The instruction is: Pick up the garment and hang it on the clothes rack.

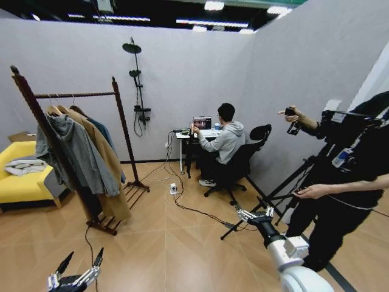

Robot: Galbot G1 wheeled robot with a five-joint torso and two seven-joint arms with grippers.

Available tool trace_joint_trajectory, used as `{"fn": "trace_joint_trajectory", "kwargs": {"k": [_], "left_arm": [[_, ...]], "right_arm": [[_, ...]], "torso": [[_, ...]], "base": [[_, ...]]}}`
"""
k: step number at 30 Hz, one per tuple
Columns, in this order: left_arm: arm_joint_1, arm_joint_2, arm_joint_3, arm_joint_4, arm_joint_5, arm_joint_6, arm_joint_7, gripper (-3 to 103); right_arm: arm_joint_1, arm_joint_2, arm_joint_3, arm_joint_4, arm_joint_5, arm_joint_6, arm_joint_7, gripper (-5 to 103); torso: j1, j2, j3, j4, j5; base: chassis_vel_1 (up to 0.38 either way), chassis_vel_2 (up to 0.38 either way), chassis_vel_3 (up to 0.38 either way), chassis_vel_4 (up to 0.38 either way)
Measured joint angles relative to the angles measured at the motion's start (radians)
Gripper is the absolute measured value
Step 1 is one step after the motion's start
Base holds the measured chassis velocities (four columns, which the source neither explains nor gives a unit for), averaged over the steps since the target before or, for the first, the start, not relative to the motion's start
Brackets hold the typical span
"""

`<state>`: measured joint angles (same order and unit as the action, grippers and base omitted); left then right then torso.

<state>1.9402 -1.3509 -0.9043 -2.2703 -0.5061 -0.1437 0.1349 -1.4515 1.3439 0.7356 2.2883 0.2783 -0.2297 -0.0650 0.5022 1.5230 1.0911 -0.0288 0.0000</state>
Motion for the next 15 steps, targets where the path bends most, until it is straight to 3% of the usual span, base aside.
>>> {"fn": "trace_joint_trajectory", "kwargs": {"k": [15], "left_arm": [[0.0,0.0,0.0,0.0,0.0,0.0,0.0,100]], "right_arm": [[0.007,0.0,-0.012,-0.004,-0.003,-0.009,0.001,100]], "torso": [[0.0,0.0,0.0,0.0,0.0]], "base": [[0.0,0.0,0.0,0.0]]}}
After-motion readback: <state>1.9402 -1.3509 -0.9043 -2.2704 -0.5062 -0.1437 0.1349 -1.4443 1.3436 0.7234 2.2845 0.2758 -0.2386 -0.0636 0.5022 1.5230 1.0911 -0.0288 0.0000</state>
